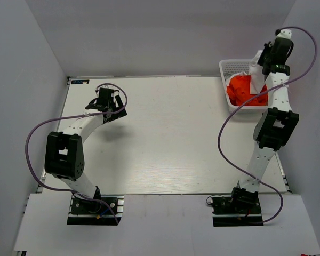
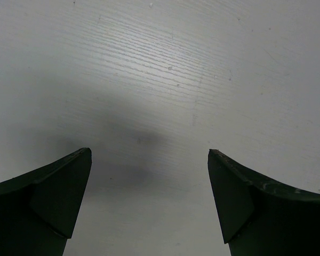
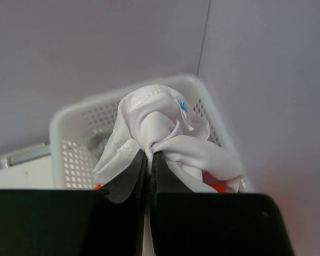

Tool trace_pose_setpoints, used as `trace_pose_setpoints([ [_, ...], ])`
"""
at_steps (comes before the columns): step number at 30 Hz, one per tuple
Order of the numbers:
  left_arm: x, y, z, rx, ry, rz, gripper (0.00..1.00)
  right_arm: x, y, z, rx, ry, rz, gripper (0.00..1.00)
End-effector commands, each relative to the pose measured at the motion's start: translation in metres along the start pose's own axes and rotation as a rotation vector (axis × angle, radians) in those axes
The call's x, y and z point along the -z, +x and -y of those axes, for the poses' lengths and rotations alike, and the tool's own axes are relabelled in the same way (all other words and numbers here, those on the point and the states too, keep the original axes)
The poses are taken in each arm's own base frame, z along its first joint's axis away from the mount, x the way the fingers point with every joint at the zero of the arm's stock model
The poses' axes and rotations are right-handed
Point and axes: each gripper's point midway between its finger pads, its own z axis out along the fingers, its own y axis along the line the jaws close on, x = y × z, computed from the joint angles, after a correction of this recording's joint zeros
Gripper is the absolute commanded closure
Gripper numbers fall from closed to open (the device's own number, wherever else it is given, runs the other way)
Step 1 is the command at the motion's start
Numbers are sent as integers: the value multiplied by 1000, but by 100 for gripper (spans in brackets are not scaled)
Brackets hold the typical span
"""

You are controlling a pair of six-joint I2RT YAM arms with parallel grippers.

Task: Fold and stack the t-shirts
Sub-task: Grab crumpled tshirt from bin with the right arm, then move the tshirt to the center of the board

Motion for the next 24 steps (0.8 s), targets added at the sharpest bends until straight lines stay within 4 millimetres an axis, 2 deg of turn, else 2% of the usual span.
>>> trace_pose_setpoints([
  [1, 15, -21, 14, 9, 58, 57, 0, 60, -130, -5, 8, -11, 332, 100],
  [4, 18, -23, 16, 10, 71, 61, 0, 85, -161, -7, 10, -13, 412, 100],
  [5, 18, -23, 16, 10, 71, 61, 0, 96, -177, -7, 16, -14, 461, 100],
  [6, 22, -28, 18, 14, 80, 79, 0, 103, -185, -5, 16, -4, 483, 100],
  [7, 20, -24, 16, 13, 76, 71, 0, 108, -193, -5, 17, -3, 506, 100],
  [8, 23, -25, 18, 14, 89, 75, 0, 121, -210, -8, 24, -12, 547, 100],
  [10, 23, -25, 18, 14, 89, 75, 0, 131, -221, -14, 36, -44, 578, 100],
  [12, 26, -28, 18, 15, 93, 83, 0, 154, -247, -23, 41, -82, 664, 100],
  [13, 30, -32, 20, 19, 102, 100, 0, 161, -252, -34, 63, -141, 681, 100],
  [14, 30, -32, 20, 10, 102, 101, 0, 177, -263, -40, 63, -167, 715, 100],
  [16, 34, -33, 19, 12, 106, 109, 0, 197, -284, -39, 38, -172, 798, 100],
  [17, 34, -33, 19, 12, 106, 109, 0, 213, -300, -37, 29, -160, 872, 100],
  [19, 38, -37, 22, 14, 124, 121, 0, 226, -312, -35, 10, -157, 922, 100],
  [20, 36, -32, 20, 12, 120, 112, 0, 229, -317, -36, 7, -159, 950, 100],
  [21, 40, -35, 21, 14, 124, 121, 0, 246, -331, -39, 8, -170, 998, 100],
  [24, 43, -37, 21, 16, 129, 131, 0, 270, -343, -55, 15, -263, 1067, 100],
])
